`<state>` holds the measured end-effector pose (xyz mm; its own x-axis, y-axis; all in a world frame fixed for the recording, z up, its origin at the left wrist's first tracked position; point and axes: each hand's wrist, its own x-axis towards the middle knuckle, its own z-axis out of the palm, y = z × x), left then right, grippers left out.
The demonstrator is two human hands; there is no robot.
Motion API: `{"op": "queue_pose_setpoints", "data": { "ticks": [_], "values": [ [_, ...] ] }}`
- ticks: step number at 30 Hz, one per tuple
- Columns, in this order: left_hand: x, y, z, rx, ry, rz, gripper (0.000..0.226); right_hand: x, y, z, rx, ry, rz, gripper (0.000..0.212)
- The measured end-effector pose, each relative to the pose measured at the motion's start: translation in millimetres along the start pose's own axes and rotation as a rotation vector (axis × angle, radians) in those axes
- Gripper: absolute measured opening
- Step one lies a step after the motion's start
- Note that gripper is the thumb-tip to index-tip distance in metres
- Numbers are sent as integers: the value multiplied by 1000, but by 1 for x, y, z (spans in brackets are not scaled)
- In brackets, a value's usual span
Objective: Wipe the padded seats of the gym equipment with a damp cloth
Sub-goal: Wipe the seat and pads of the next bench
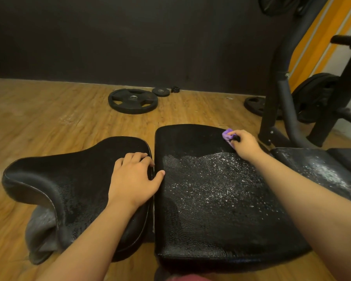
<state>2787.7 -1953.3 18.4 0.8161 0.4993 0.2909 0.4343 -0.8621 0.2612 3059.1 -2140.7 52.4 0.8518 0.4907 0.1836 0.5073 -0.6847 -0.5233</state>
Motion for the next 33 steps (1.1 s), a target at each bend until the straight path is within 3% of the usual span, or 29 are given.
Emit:
{"op": "queue_pose_setpoints", "data": {
  "ticks": [9, 13, 16, 21, 26, 33],
  "values": [
    [0, -2, 3, -2, 26, 3, 65, -13, -72, 46, -7, -152, -318, 34],
    [-2, -2, 1, -23, 20, 15, 70, -21, -68, 32, 13, -283, -424, 37],
    [-1, -2, 0, -34, 25, 18, 70, -21, -41, 13, -1, -284, -400, 37],
    [-1, -2, 2, -35, 42, 10, 66, -13, 25, -11, -152, -74, -165, 34],
    [4, -3, 4, -18, 45, 7, 62, 7, 22, 0, -218, -40, -13, 25],
    [4, -2, 2, -7, 29, 20, 60, 0, -57, 42, -92, -112, -275, 36]
  ]
}}
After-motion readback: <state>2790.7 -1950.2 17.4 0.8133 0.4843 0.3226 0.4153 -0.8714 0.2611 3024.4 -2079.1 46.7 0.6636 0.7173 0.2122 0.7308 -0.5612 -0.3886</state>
